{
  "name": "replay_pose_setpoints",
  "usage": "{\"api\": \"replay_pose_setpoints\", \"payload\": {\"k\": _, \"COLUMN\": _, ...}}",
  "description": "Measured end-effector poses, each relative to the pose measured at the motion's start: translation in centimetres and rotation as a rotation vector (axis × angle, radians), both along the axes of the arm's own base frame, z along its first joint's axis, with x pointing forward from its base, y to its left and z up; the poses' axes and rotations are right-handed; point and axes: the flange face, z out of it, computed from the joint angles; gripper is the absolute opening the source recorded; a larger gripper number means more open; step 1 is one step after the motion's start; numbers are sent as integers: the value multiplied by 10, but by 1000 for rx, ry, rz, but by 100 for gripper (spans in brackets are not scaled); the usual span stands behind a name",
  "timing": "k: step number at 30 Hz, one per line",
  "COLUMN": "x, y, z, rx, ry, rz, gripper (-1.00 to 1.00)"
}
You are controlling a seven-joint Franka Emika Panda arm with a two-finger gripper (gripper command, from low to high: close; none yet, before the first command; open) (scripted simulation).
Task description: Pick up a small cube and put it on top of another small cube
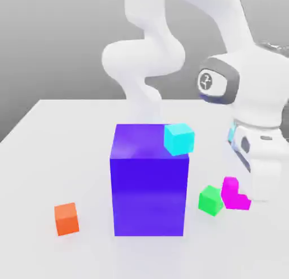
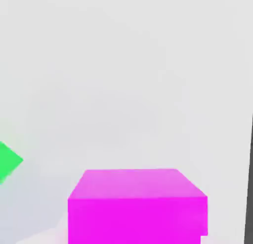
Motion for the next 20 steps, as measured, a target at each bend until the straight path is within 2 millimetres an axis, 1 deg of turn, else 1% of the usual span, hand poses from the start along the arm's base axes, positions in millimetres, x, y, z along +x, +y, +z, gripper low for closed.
{"api": "replay_pose_setpoints", "payload": {"k": 5, "x": -65, "y": -11, "z": -10, "rx": 50, "ry": 66, "rz": 227, "gripper": -100}}
{"api": "replay_pose_setpoints", "payload": {"k": 6, "x": -73, "y": -11, "z": -13, "rx": 59, "ry": 75, "rz": 257, "gripper": -100}}
{"api": "replay_pose_setpoints", "payload": {"k": 8, "x": -78, "y": -10, "z": -22, "rx": 69, "ry": 83, "rz": 281, "gripper": -100}}
{"api": "replay_pose_setpoints", "payload": {"k": 11, "x": -79, "y": -8, "z": -37, "rx": 75, "ry": 86, "rz": 289, "gripper": -100}}
{"api": "replay_pose_setpoints", "payload": {"k": 17, "x": -80, "y": -11, "z": -75, "rx": 69, "ry": 84, "rz": 285, "gripper": -100}}
{"api": "replay_pose_setpoints", "payload": {"k": 18, "x": -81, "y": -13, "z": -79, "rx": 68, "ry": 85, "rz": 283, "gripper": 100}}
{"api": "replay_pose_setpoints", "payload": {"k": 20, "x": -81, "y": -13, "z": -79, "rx": 68, "ry": 85, "rz": 282, "gripper": 100}}
